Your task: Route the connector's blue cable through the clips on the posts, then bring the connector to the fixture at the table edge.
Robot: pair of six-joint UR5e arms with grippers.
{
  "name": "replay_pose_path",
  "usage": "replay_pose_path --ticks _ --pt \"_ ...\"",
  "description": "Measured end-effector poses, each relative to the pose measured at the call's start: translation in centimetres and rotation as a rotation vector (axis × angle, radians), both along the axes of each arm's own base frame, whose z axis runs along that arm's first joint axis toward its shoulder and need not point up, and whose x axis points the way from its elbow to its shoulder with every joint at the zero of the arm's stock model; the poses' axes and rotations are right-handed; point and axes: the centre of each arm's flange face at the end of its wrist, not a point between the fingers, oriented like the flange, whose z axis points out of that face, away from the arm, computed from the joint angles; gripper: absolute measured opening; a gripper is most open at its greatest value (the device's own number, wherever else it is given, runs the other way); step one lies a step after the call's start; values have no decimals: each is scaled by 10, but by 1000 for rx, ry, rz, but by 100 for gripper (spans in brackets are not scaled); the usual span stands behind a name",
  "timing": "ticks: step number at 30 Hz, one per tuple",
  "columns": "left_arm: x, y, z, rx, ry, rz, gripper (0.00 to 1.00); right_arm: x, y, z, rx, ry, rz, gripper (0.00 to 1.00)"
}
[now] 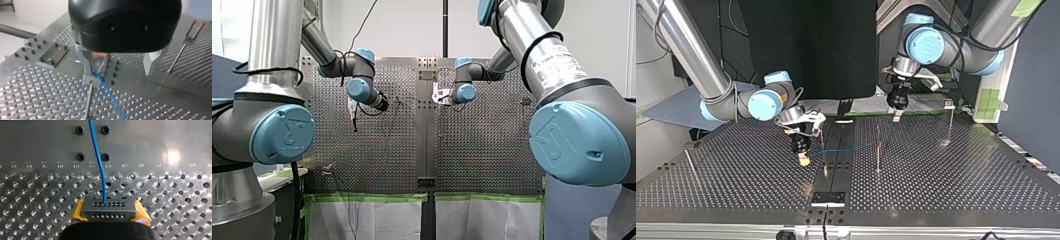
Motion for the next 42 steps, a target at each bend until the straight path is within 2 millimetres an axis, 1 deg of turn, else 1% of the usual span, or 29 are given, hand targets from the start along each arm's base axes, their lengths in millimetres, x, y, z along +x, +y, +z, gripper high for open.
replay_pose_path --ticks 9,11,17,27,36,42 --pt "-46 -9 1 46 8 -25 100 -13 -2 -7 46 43 -56 0" --pt "-50 -14 5 49 -6 -26 100 -16 -1 -10 61 60 -75 0" --pt "-44 -35 11 38 -52 -26 100 -24 -2 -14 85 82 -107 0" --pt "-34 -78 14 56 -81 -27 100 -26 -5 -15 81 81 -116 0" --pt "-32 -117 9 68 -78 -28 100 -26 -7 -13 69 72 -116 0" --pt "-34 -141 3 103 -68 -32 100 -26 -9 -12 52 73 -114 0"
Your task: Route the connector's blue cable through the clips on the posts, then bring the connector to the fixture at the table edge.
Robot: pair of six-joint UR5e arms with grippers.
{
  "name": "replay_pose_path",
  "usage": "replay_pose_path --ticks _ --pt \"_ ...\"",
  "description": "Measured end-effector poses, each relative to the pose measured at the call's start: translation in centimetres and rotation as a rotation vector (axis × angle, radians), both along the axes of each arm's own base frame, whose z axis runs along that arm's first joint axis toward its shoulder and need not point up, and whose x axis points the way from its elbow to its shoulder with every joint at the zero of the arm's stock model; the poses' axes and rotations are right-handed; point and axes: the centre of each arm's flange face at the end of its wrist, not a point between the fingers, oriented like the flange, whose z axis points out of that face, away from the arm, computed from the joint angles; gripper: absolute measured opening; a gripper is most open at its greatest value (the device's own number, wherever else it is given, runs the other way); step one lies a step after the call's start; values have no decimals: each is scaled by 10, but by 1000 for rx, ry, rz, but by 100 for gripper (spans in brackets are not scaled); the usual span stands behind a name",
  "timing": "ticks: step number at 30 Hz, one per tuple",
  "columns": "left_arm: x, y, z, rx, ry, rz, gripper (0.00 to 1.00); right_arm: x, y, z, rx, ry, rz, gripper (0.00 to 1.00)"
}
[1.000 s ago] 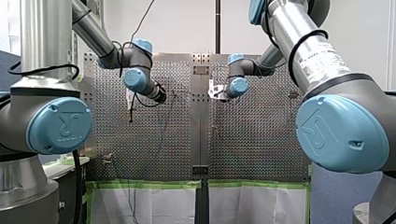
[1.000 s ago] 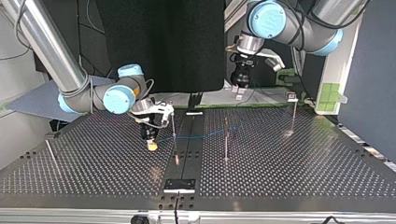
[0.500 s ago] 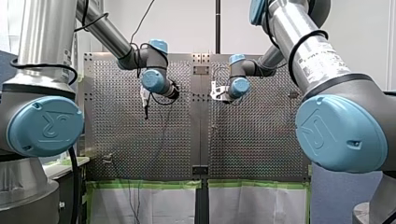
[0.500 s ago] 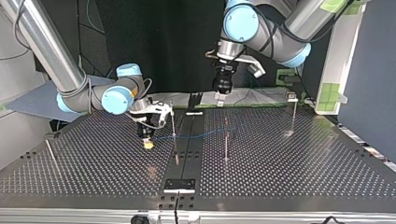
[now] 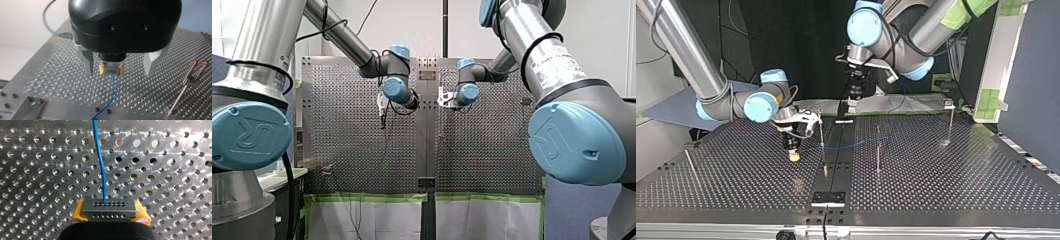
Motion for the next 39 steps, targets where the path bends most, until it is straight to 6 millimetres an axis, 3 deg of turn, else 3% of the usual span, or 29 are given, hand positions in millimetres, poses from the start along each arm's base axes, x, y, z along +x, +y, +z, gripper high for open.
replay_pose_path --ticks 17,26,34,39 --pt "-6 -67 -19 78 -5 12 100 0 -3 -1 -24 21 27 0" --pt "23 -66 -24 119 -2 104 100 0 -3 -2 -24 25 28 0" --pt "65 -44 3 96 -37 231 100 0 -4 -3 -27 27 28 0" --pt "80 -46 23 76 -75 245 100 0 -4 -3 -27 27 27 0"
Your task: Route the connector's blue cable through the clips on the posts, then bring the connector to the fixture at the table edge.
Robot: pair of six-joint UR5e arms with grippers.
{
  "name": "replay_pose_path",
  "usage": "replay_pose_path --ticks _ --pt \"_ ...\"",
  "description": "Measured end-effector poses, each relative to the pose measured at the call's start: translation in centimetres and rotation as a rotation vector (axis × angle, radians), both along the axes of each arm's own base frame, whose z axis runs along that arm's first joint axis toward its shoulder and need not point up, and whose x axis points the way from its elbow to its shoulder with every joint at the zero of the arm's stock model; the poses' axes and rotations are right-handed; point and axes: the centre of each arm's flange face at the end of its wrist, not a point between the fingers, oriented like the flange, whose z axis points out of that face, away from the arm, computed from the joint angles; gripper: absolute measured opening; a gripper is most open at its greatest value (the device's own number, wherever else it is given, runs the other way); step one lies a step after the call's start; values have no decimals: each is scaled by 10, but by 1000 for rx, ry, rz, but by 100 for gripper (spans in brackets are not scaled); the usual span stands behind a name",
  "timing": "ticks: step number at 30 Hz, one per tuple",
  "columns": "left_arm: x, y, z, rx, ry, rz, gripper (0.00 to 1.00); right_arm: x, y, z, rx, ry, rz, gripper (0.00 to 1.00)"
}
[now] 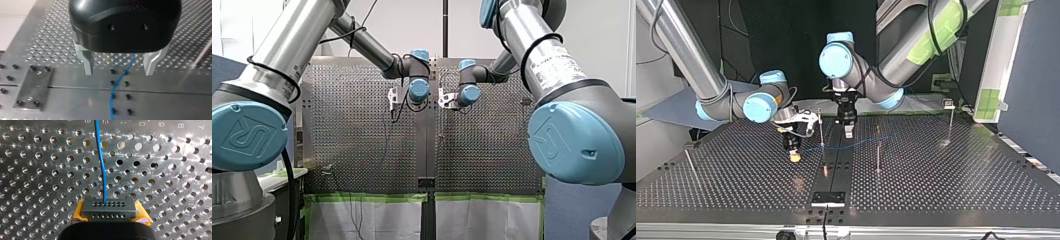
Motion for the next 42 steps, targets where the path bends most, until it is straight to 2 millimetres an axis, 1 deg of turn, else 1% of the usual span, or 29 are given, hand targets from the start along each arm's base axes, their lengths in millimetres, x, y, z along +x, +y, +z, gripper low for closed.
replay_pose_path --ticks 9,13,24,29,32,34,39,42 --pt "15 -11 33 -39 -59 -30 100 0 0 -1 1 0 0 0" --pt "17 -11 35 -41 -53 -31 100 0 0 -2 2 3 0 0" --pt "4 -14 27 -33 -15 -24 100 0 0 -5 6 7 0 0" --pt "3 -11 21 -21 -5 -12 100 0 -1 -6 8 9 0 0" --pt "4 -8 14 -10 3 -5 100 0 -1 -7 6 9 0 0" --pt "8 -7 6 3 10 -2 100 0 -1 -7 6 9 0 0" --pt "19 -5 -10 20 21 8 100 0 -1 -8 6 9 0 0" --pt "26 -4 -13 21 19 12 100 1 -2 -8 5 8 0 0"
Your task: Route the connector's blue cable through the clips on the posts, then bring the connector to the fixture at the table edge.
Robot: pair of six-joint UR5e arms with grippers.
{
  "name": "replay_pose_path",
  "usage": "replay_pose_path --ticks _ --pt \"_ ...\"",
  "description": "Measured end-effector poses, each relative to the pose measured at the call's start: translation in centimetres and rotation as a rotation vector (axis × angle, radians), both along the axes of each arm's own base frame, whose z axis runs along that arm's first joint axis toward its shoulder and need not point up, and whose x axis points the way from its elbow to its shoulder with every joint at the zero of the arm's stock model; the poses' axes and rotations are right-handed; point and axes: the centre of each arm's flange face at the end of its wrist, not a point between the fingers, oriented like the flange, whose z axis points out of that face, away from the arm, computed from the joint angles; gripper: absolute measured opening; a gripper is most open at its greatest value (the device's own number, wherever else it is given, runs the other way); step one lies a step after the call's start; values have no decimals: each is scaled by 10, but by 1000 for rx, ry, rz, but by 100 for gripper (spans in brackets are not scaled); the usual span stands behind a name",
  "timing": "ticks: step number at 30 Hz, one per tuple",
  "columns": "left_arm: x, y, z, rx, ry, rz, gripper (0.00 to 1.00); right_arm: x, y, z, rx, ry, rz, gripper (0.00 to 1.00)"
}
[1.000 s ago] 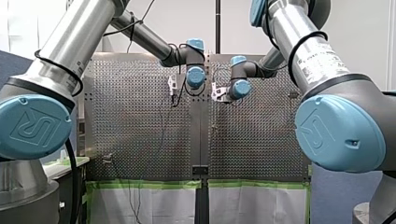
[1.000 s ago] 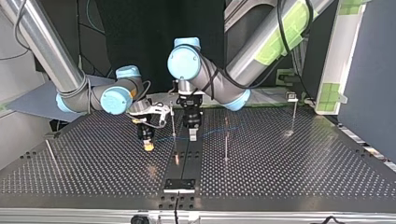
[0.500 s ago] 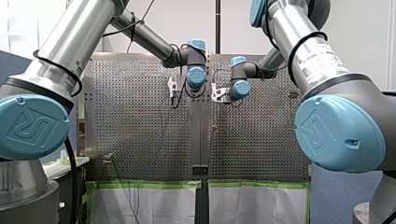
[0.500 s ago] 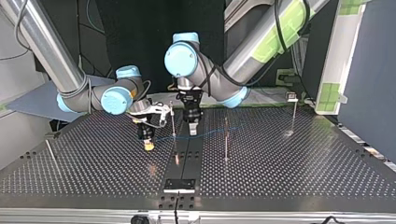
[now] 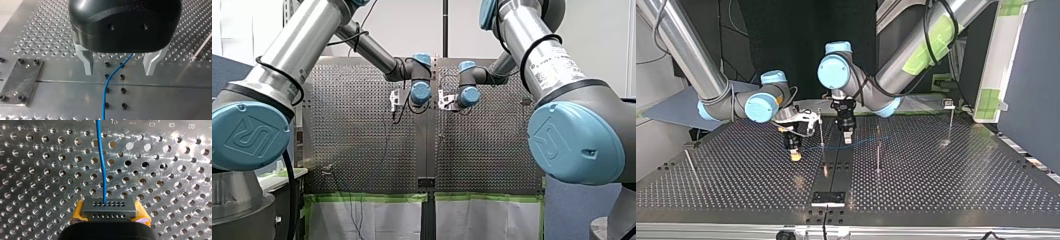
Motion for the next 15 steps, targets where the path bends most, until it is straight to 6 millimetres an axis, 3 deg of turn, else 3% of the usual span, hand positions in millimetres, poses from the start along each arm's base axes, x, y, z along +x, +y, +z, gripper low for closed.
replay_pose_path --ticks 15 --pt "25 10 19 -11 -35 35 100 0 0 0 0 2 1 0"
